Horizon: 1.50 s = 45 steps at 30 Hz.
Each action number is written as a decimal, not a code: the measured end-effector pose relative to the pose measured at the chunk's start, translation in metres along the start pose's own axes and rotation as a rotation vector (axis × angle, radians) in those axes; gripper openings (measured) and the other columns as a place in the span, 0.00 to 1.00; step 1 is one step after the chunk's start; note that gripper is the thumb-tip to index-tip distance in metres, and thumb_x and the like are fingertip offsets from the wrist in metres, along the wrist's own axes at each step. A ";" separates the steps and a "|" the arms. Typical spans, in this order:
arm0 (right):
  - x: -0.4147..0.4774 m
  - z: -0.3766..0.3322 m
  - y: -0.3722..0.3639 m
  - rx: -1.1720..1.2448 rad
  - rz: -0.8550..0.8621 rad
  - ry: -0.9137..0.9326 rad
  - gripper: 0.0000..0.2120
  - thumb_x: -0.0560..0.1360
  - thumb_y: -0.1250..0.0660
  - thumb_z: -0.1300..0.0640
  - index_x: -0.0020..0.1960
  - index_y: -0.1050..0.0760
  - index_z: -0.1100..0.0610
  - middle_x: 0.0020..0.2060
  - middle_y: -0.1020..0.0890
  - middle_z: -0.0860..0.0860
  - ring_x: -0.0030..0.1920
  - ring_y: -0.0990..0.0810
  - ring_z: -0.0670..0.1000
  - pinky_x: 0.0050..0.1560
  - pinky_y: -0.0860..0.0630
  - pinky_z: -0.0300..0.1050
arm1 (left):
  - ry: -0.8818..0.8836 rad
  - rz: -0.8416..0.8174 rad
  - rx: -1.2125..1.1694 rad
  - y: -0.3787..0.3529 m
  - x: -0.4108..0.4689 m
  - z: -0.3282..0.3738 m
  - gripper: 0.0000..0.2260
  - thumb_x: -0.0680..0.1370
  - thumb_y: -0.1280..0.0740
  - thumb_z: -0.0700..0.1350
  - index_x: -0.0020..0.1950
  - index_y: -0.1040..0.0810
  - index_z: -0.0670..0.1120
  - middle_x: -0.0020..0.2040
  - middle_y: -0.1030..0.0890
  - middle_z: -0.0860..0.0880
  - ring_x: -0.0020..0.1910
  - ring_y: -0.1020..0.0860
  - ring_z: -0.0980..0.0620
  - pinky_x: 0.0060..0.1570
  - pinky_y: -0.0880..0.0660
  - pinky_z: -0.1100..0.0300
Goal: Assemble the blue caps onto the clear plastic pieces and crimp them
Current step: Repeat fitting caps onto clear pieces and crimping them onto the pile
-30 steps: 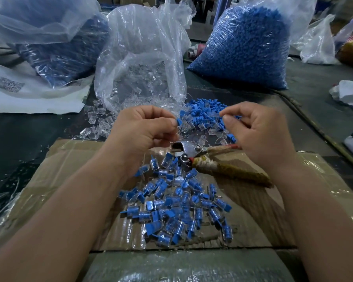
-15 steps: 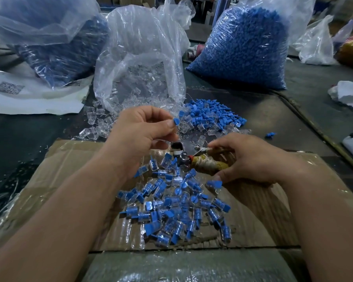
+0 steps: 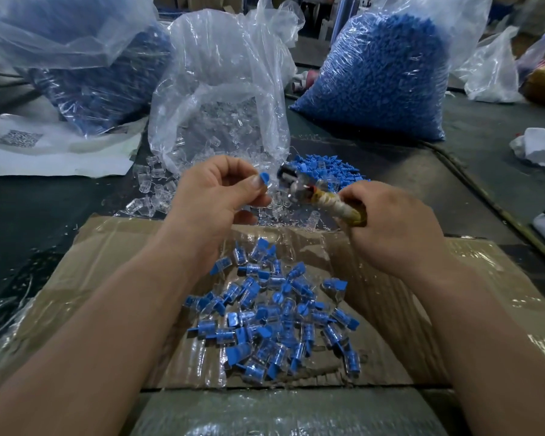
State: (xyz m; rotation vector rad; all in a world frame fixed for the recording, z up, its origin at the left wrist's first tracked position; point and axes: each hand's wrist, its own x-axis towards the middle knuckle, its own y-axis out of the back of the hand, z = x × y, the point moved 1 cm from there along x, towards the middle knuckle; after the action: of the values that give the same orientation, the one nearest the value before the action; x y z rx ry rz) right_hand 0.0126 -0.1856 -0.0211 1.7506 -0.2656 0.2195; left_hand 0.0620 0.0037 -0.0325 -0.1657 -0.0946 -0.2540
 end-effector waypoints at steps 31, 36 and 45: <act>0.003 -0.014 -0.012 0.178 -0.160 0.071 0.09 0.74 0.36 0.55 0.43 0.36 0.47 0.35 0.31 0.43 0.36 0.33 0.41 0.33 0.38 0.37 | -0.133 0.074 0.187 -0.011 -0.007 -0.004 0.09 0.76 0.37 0.33 0.40 0.27 0.46 0.36 0.21 0.49 0.31 0.22 0.60 0.30 0.25 0.67; 0.004 -0.014 -0.013 0.172 -0.164 0.059 0.14 0.74 0.36 0.55 0.37 0.39 0.46 0.35 0.30 0.43 0.35 0.33 0.41 0.32 0.38 0.38 | -0.124 0.089 0.212 -0.012 -0.007 -0.005 0.09 0.76 0.37 0.33 0.40 0.27 0.46 0.35 0.22 0.49 0.31 0.23 0.60 0.32 0.25 0.67; 0.005 -0.015 -0.014 0.159 -0.179 0.045 0.15 0.75 0.36 0.53 0.36 0.40 0.46 0.34 0.31 0.43 0.35 0.33 0.41 0.31 0.40 0.38 | -0.115 0.111 0.245 -0.012 -0.007 -0.004 0.09 0.76 0.37 0.33 0.40 0.27 0.46 0.36 0.22 0.49 0.32 0.22 0.60 0.33 0.23 0.65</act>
State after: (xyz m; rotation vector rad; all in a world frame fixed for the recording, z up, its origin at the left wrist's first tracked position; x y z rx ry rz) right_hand 0.0213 -0.1689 -0.0295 1.9129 -0.0588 0.1525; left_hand 0.0524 -0.0063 -0.0357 0.0586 -0.2286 -0.1203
